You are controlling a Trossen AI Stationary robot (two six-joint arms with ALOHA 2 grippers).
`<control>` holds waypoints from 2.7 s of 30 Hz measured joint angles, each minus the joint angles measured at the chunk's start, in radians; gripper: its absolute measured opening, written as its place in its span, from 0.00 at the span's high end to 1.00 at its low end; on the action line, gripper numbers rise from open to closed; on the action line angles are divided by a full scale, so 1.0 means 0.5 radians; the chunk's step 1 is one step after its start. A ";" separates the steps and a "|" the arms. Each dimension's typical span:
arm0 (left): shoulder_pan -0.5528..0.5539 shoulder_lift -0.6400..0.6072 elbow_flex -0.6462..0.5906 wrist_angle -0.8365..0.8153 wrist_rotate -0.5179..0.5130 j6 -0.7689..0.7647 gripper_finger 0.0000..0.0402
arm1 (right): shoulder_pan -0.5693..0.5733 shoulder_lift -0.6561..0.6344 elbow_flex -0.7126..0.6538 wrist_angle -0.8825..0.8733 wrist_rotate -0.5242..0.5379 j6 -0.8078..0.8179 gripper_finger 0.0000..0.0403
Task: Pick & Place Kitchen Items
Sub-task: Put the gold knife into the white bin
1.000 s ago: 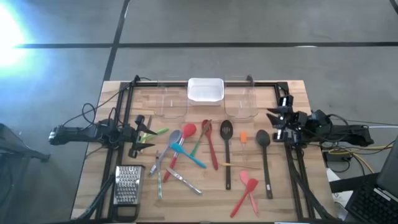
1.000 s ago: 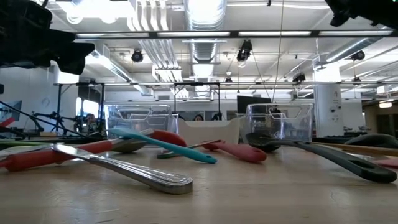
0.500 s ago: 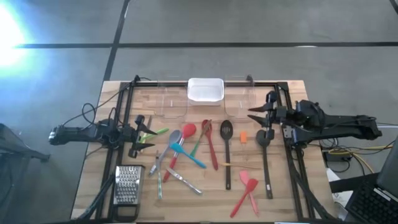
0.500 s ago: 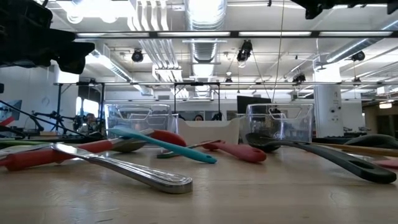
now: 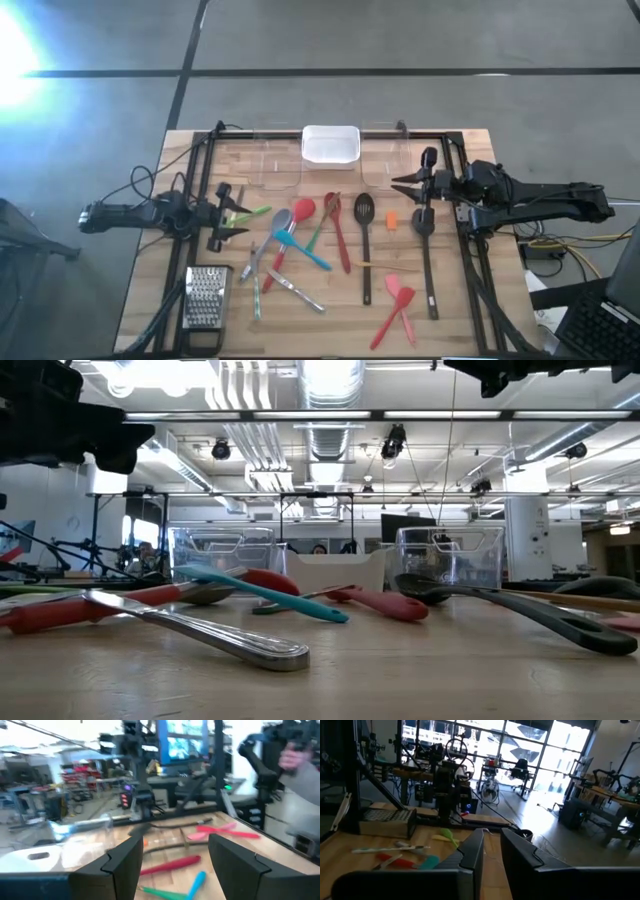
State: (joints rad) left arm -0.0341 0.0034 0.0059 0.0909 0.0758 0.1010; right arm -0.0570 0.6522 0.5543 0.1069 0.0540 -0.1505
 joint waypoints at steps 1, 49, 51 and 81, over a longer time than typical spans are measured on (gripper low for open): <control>0.000 0.000 0.000 0.036 -0.001 -0.028 0.43 | 0.000 0.000 0.000 0.000 0.000 0.025 0.85; 0.001 0.171 0.084 0.653 -0.522 0.270 0.43 | 0.457 0.962 0.055 -0.934 -0.232 0.890 0.67; 0.000 0.171 0.084 0.646 -0.522 0.276 0.43 | 0.487 1.036 0.055 -0.912 -0.233 0.945 0.66; 0.001 0.171 0.095 0.687 -0.575 0.474 0.43 | 0.701 1.803 0.071 -0.480 -0.311 1.209 0.79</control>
State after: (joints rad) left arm -0.0338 0.0887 0.0532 0.4343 -0.2114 0.3382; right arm 0.2935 1.5536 0.5900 -0.1333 -0.1013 0.4538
